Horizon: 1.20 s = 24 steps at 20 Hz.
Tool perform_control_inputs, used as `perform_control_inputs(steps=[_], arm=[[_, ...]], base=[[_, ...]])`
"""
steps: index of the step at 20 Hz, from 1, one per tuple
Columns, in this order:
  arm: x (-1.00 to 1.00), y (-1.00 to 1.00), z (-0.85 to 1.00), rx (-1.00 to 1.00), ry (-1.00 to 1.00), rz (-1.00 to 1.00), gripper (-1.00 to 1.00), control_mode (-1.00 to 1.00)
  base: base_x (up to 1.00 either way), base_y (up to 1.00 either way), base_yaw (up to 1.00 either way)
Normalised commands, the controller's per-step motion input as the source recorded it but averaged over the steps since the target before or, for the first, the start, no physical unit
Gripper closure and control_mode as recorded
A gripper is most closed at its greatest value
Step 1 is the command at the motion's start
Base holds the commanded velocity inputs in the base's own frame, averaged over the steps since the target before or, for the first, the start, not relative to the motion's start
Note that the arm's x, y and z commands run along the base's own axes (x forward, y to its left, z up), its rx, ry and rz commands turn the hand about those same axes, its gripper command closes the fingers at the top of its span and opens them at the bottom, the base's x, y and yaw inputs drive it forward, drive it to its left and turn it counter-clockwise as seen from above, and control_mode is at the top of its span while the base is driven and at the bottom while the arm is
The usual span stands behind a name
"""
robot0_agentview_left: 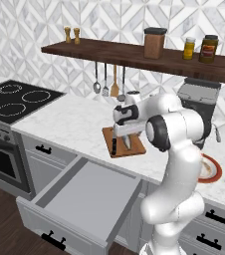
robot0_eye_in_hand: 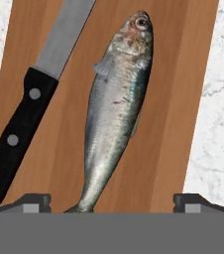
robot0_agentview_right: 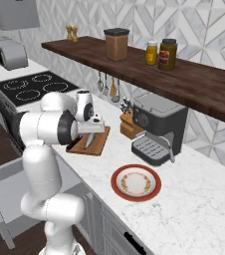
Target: Pick up the knife from the drawer and place it on the cutting board. Then place the meat from the plate to the cutting board.
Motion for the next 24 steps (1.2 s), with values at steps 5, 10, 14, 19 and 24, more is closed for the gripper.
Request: perform_control_inputs(steps=[5, 10, 14, 19, 24], arm=[[-0.87, 0.04, 0.4, 0.0, -0.23, 0.0, -1.0, -1.0], [-0.95, 0.0, 0.57, 0.0, -0.17, 0.0, -1.0, -1.0], [-0.99, 0.0, 0.71, 0.01, -0.15, 0.0, -1.0, -1.0], [-0.96, 0.0, 0.92, 0.05, -0.12, 0.0, -1.0, -1.0], [-0.97, 0.0, 0.95, 0.04, -0.23, 0.0, -1.0, -1.0]], base=[[0.0, 0.0, 0.0], [0.0, 0.0, 0.0], [0.0, 0.0, 0.0], [0.0, 0.0, 0.0], [0.0, 0.0, 0.0]])
